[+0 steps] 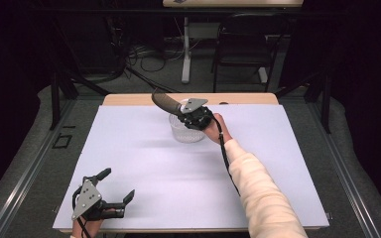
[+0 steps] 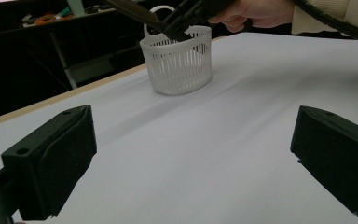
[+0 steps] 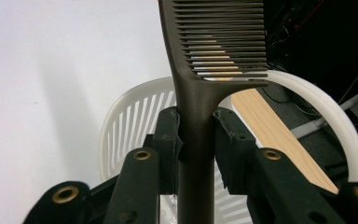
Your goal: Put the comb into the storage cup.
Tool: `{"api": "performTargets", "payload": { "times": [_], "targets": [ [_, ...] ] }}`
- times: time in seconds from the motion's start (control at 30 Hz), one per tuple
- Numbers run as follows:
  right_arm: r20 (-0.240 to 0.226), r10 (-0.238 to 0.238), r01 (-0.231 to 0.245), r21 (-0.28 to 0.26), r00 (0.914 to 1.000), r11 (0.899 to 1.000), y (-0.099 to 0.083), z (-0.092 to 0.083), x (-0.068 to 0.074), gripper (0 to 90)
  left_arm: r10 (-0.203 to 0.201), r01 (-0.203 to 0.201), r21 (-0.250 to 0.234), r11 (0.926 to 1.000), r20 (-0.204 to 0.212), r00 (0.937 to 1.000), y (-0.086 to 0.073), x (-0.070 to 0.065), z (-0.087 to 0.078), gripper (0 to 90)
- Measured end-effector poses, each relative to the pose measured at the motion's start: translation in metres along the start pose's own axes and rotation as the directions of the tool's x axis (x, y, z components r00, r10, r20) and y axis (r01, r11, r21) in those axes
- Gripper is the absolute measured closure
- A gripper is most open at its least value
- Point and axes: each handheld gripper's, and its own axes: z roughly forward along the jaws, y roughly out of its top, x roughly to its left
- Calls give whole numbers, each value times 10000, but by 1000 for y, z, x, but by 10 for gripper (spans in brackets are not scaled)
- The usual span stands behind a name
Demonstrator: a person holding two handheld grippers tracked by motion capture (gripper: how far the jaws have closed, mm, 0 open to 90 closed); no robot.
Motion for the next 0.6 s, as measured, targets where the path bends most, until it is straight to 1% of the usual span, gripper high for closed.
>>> {"api": "performTargets", "payload": {
  "times": [0.6],
  "targets": [
    [-46, 58, -57, 151, 10000, 9999, -2, 2, -1, 712, -2, 2, -6, 10000, 2, 10000, 0, 0, 0, 3]
  ]
}}
